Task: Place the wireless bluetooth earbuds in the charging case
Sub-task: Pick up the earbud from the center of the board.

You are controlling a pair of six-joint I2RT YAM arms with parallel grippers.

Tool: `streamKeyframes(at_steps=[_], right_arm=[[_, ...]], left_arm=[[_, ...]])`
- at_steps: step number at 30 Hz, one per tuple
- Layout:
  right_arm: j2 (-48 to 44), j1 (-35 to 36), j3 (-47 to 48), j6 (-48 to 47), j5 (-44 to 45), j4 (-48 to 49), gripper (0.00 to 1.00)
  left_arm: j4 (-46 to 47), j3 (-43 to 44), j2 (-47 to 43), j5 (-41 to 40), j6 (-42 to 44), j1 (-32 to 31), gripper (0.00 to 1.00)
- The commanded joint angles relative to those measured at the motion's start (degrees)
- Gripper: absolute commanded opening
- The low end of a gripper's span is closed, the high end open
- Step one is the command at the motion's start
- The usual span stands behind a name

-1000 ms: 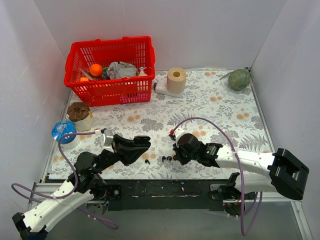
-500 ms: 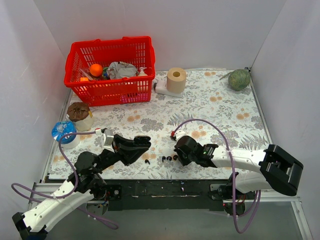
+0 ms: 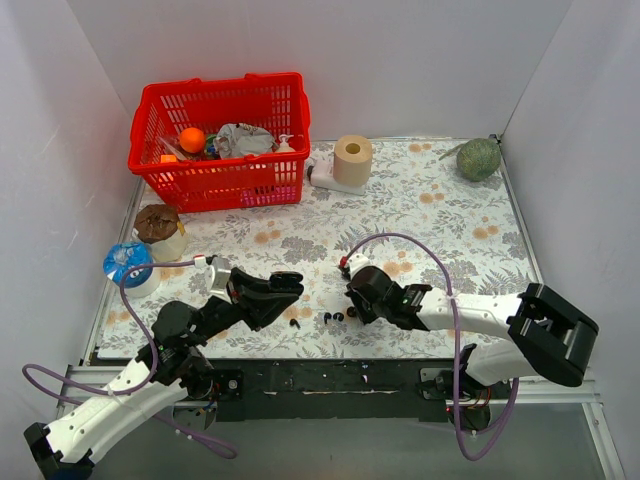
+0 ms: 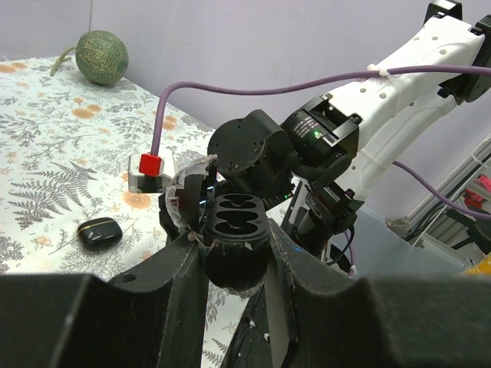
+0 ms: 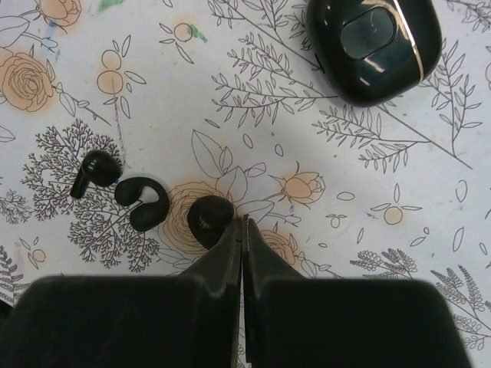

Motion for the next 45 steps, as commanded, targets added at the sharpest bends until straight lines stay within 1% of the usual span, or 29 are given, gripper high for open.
streamKeyframes(at_steps=[1,7,9,10,11,13,14,16,19,20,22,25,28,31,32,34,35,38,45], right_arm=[[2.2,-0.9,1.0,-4.5,2.2,-1.2,0.01],[3.1,-1.8,2.2,-7.2,1.9,-1.1,0.01],[1.5,-2.6,2.4,-7.1,2.9,-2.1,0.02],[0.6,-2.8,2.6,-6.5,3.6,-2.7,0.06],[-1.5,-2.9,2.7,-6.4,5.2,-3.5,0.17],[-4.2,-2.9,3.5,-5.9,5.9,-5.8,0.28],[-7.1,-2.8,3.5,-6.3,3.4,-6.0,0.35],[-9.5,-2.3,3.1,-7.4,-0.4,-4.5,0.41],[-12.0,-1.1,3.0,-8.1,-4.8,-3.7,0.54],[-12.4,-1.1,3.0,-8.3,-7.4,-3.5,0.61],[-12.1,-1.1,3.0,-8.5,-9.5,-3.2,0.64],[-11.0,-1.1,3.3,-8.7,-12.2,-3.0,0.64],[-9.5,-1.1,3.5,-8.6,-13.6,-2.6,0.62],[-8.9,-1.1,3.2,-8.4,-13.6,-1.5,0.58],[-8.5,-1.1,3.3,-8.3,-15.5,-1.1,0.56],[-7.9,-1.1,3.4,-8.1,-16.0,-0.8,0.52],[-7.1,-1.1,3.6,-8.1,-16.1,-0.8,0.47],[-6.3,-1.1,3.6,-7.7,-16.2,-0.3,0.44],[-4.0,-1.1,4.2,-7.2,-15.1,-0.5,0.41]], left_arm=[[0.0,1.1,0.5,-0.7,0.0,0.0,0.00],[0.0,1.1,0.6,-0.7,0.0,0.0,0.00],[0.0,1.1,0.6,-0.8,0.1,0.0,0.00],[0.0,1.1,0.6,-0.9,0.0,0.0,0.00],[0.0,1.1,0.5,-0.9,0.0,0.0,0.00],[-0.4,1.2,0.3,-1.3,0.0,0.0,0.00],[-0.4,1.2,0.1,-1.4,0.0,0.0,0.00],[-0.4,1.0,-0.1,-1.6,0.0,0.0,0.00],[-0.4,1.2,-0.1,-1.6,0.0,0.0,0.00],[-0.4,1.1,0.0,-1.5,0.1,0.0,0.00],[-0.4,1.1,-0.1,-1.4,0.0,0.0,0.00],[-0.4,1.1,-0.1,-1.3,-0.2,0.0,0.00],[-0.5,1.0,-0.1,-1.1,-0.3,0.0,0.00],[-0.6,1.0,-0.1,-1.0,-0.4,0.0,0.00],[-0.6,1.1,0.0,-1.2,-0.5,0.0,0.00],[-0.6,1.0,0.0,-1.0,-0.5,0.0,0.00],[-0.6,1.2,0.2,-1.1,-0.5,0.0,0.00],[-0.6,1.2,0.6,-1.0,-0.4,0.0,0.00],[-0.6,1.3,0.8,-0.9,-0.4,0.0,0.00]])
